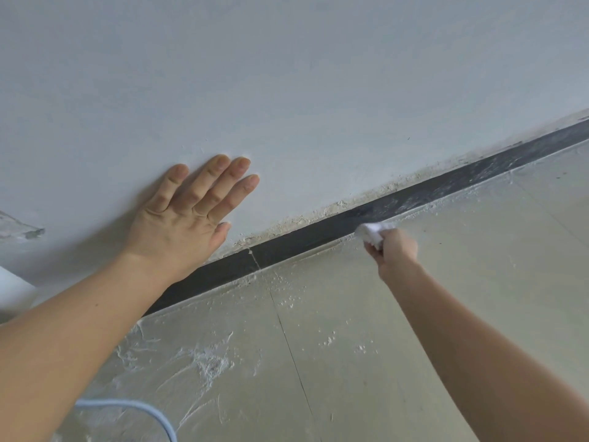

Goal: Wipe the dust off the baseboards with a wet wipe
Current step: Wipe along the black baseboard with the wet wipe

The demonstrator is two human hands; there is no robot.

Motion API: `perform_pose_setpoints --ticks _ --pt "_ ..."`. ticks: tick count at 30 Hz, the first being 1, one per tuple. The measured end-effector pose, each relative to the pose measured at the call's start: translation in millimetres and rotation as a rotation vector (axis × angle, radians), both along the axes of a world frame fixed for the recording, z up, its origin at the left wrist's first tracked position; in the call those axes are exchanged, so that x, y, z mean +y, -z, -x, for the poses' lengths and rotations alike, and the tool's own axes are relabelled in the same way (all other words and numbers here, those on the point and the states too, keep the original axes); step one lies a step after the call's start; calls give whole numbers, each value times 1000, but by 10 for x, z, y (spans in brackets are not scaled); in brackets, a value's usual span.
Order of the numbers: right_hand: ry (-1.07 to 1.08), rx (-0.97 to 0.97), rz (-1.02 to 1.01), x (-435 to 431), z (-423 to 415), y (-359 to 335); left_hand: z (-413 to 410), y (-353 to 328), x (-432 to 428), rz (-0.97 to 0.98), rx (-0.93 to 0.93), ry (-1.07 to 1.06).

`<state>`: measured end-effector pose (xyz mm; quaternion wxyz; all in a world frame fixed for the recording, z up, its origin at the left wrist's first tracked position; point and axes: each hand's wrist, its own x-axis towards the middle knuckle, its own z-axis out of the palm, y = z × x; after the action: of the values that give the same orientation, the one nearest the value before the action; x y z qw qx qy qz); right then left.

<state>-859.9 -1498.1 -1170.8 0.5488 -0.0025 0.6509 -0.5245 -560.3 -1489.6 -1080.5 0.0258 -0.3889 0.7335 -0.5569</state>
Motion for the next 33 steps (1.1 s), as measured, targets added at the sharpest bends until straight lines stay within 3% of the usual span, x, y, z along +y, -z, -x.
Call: perform_pose_setpoints --ticks 4,7,15,18,23,33 --pt "-204 -141 -91 285 -590 115 27 -58 23 -33 -2 -20" --pt "-301 -169 -47 259 -935 39 8 -91 76 -58 -27 -25" --pt "14 93 4 -30 -301 -470 57 -127 120 -147 61 7" --pt "-132 184 -30 -28 -181 -542 214 -155 195 -261 206 94" --pt "-508 293 -176 143 -259 -739 593 -323 25 -258 256 268" --pt "-596 264 -140 132 35 -485 1310 -425 -391 -311 120 338"
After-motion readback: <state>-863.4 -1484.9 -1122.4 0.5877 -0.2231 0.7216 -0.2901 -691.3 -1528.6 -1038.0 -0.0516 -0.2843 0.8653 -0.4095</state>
